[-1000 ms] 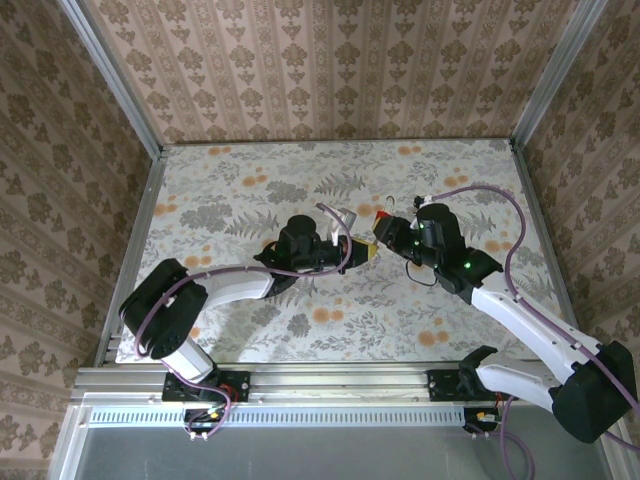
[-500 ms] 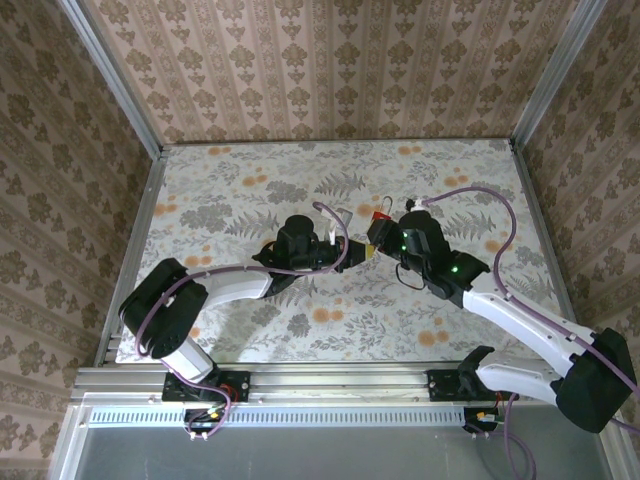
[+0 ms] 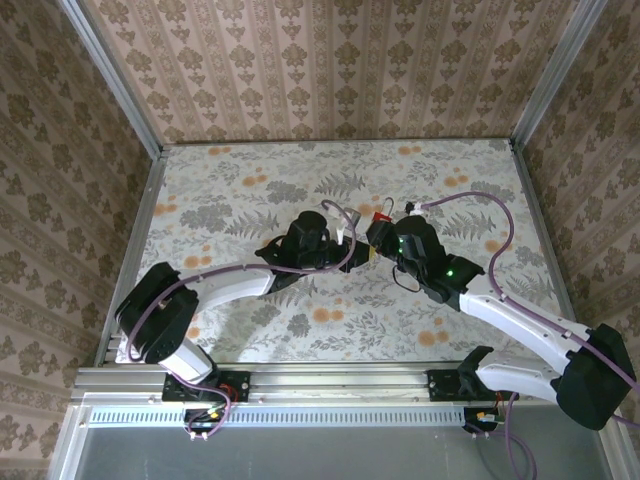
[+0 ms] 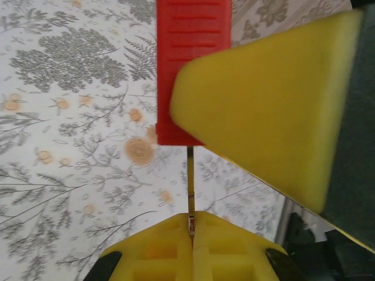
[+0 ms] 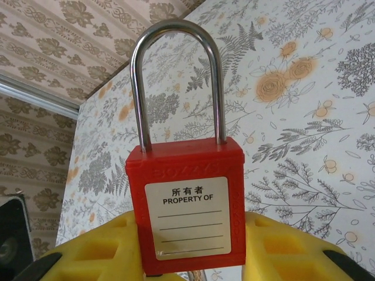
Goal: Unlock with the key
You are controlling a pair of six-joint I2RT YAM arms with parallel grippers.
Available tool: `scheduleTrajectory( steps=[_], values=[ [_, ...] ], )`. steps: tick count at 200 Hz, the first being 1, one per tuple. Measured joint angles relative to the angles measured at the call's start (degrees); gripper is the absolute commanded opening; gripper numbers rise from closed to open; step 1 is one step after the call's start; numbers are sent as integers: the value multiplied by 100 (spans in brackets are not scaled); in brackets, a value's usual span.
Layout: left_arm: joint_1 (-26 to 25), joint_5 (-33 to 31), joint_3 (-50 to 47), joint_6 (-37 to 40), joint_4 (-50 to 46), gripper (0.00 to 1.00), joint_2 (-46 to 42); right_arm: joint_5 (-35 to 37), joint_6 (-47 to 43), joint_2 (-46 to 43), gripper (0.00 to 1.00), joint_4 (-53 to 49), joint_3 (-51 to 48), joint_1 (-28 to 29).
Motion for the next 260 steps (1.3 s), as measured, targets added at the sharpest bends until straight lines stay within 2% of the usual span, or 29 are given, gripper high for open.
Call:
scheduleTrajectory(
  steps=[43,84,143,217,260],
  values=[
    [-26,-352,302,787,-1069,0,-184,-190,267,59,2,57,-2,26],
    [190,131,304,769,-1086,0,-208,-262,282,55,2,385,-144,33],
    [562,1145,48,-74,-188,0,-101,-282,264,44,1,619,-173,31],
    [597,1338,-144,-671,673,0,83,22,310,44,0,789,-208,214],
    [846,1878,-190,-702,695,0,35,-31,-48,4,0,855,-210,304]
  ],
)
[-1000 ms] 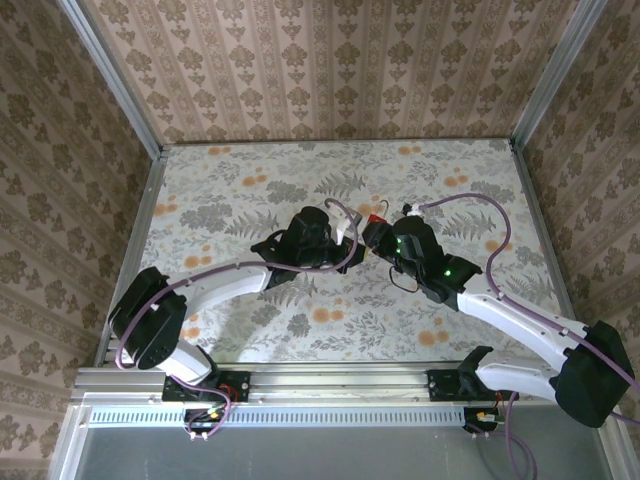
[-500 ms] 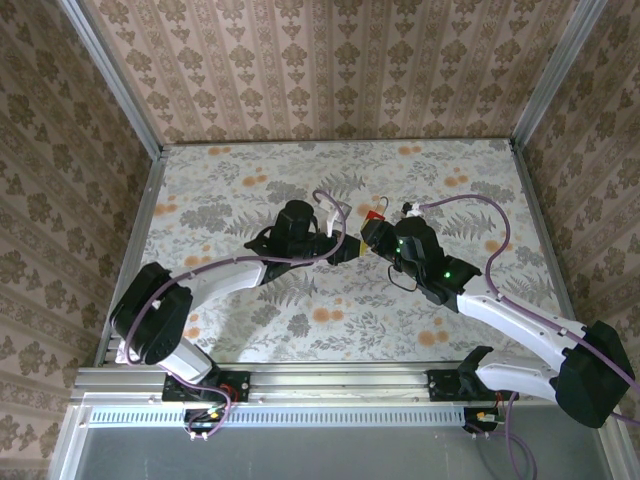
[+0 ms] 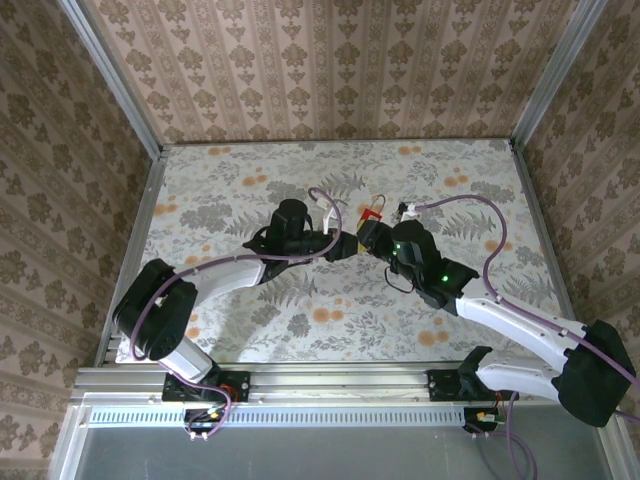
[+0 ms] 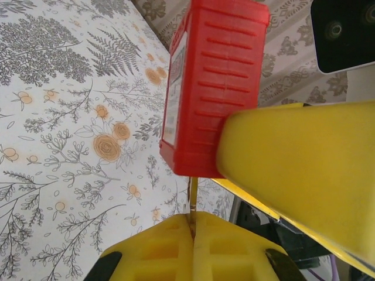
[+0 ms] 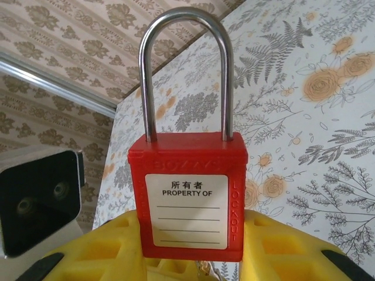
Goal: Unlock with the key
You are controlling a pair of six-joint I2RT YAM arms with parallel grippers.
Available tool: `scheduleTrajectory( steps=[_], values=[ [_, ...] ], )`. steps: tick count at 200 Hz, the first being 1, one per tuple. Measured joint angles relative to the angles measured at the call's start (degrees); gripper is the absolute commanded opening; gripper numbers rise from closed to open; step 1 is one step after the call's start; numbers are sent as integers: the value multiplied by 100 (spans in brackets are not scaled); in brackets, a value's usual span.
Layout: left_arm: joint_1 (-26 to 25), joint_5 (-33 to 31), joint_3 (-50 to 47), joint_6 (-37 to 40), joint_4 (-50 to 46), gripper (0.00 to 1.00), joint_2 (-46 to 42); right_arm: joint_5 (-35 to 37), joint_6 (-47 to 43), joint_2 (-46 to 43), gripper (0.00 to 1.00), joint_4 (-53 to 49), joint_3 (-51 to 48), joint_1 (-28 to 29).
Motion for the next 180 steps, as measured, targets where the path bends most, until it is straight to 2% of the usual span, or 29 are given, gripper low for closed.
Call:
scheduleTrajectory(
  steps=[30,73,129,135,158,180],
  values=[
    [149,177,-129,13,-63,0,-223,-162,-168,-74,0,15,0,74],
    [566,-90,-142,87,509,0,-505,-713,-221,-59,0,-887,-140,304],
    [531,-68,-70,107,876,0,-597,-883,-216,-31,2,-1239,-203,291],
    [529,-59,-70,109,876,0,-597,-883,-219,-42,5,-1307,-201,267],
    [527,-24,-133,164,879,0,-605,-874,-306,-151,27,-1626,-177,98],
    [562,98,-424,179,852,0,-708,-892,-487,-205,60,-1904,-57,-101]
  ],
)
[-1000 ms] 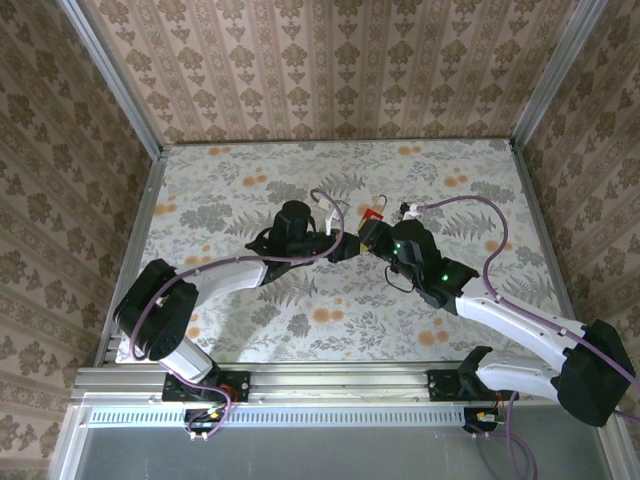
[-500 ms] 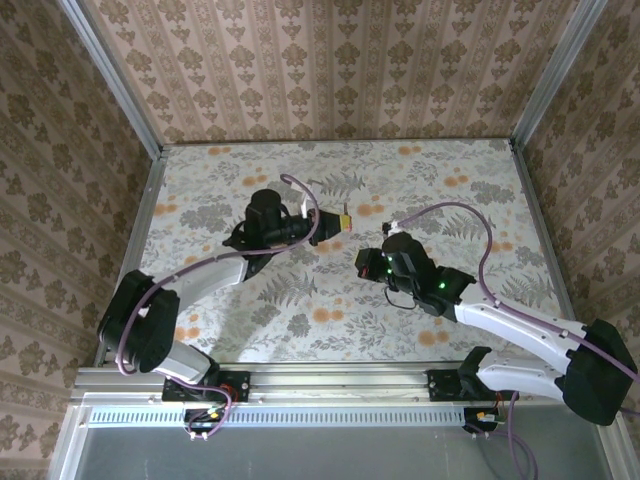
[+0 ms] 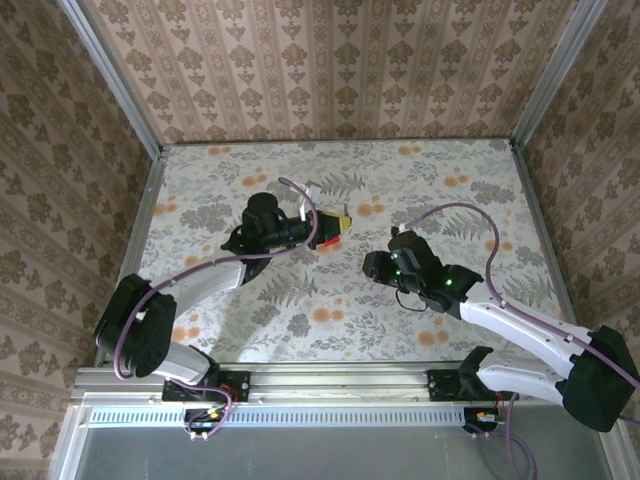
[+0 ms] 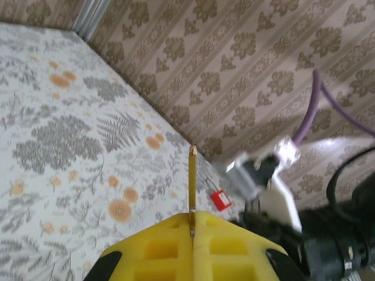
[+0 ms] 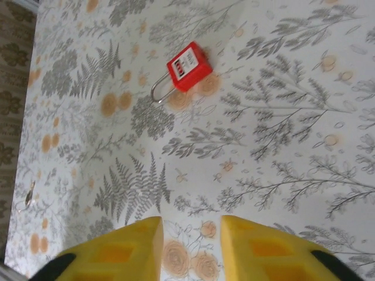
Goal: Unlock with the key
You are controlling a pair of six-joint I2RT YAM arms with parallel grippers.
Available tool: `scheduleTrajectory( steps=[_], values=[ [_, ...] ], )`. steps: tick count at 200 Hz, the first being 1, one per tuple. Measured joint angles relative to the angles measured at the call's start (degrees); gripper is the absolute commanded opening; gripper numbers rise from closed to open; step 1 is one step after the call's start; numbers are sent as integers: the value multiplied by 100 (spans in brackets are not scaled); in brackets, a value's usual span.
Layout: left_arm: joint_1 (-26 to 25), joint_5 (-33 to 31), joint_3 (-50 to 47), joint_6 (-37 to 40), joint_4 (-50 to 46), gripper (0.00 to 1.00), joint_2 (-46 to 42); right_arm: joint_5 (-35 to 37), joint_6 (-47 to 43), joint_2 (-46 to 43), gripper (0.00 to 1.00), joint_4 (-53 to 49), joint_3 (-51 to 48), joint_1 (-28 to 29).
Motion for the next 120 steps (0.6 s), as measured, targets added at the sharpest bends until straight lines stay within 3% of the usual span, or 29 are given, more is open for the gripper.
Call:
scheduleTrajectory(
  steps=[16,47,87,120],
  values=[
    [4,157,-181,76,-68,0,-101,-127,-273,-15,72,-50,101,-160],
    [-120,455,-306,514,-656,0,-450,-765,-800,-249,73,-13,271,-555],
    [-472,765,-258,1088,-1300,0,-619,-1882,-1113,-372,64,673,387,-697],
    [-487,870,-50,1346,-1657,0,-573,-2295,-1121,-376,53,1224,184,-761]
  ],
)
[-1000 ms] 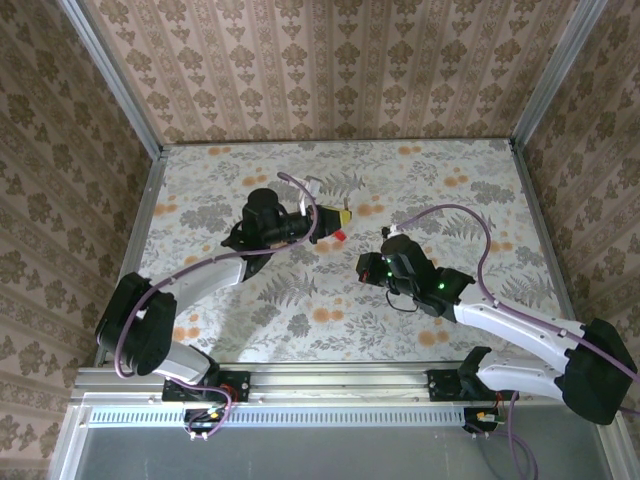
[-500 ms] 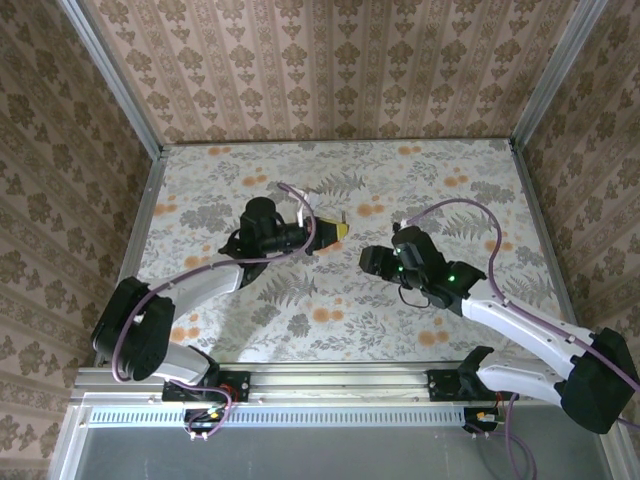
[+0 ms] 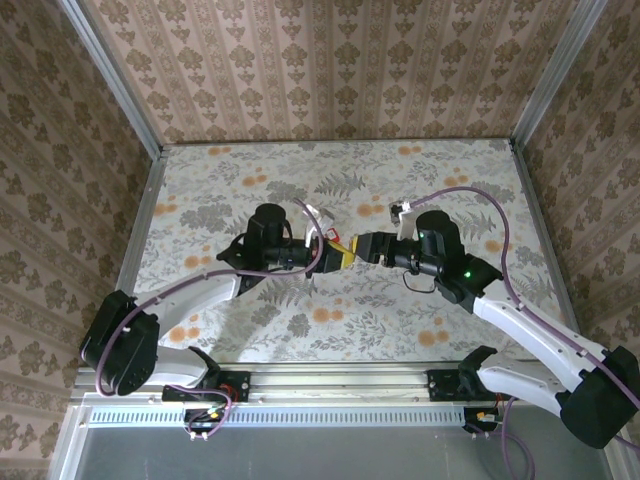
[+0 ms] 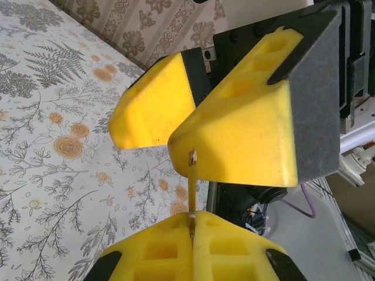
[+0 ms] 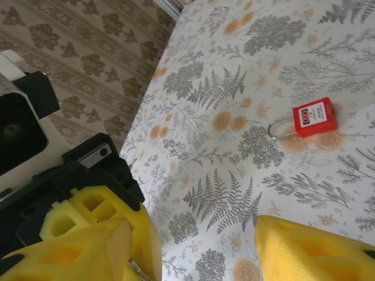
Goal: Unlock with the key
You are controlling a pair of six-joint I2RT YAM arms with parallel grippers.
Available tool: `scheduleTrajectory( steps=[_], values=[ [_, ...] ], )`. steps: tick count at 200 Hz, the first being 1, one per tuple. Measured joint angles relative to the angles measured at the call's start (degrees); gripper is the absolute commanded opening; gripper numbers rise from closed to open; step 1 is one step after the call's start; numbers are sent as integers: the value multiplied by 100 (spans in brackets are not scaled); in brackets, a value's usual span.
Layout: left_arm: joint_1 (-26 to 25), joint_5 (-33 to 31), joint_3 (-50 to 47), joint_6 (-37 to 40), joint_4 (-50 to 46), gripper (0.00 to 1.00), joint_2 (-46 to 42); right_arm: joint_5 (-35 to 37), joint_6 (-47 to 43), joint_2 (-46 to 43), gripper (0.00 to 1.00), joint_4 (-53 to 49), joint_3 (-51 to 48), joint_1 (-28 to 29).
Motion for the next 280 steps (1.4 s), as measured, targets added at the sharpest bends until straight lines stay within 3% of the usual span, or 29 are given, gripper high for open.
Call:
scheduleTrajectory(
  steps=[78,144,207,280],
  values=[
    [-11,426,348,337,-365,0,245,-205,39,-345,52,339,-284,-26],
    [-87,428,496,481,-645,0,450,-516,-105,-905,55,289,-284,0],
    [-208,476,638,520,-688,0,481,-839,-81,-400,39,549,-321,15],
    [-201,734,793,595,-855,0,603,-855,-76,-466,6,730,-542,-24]
  ],
)
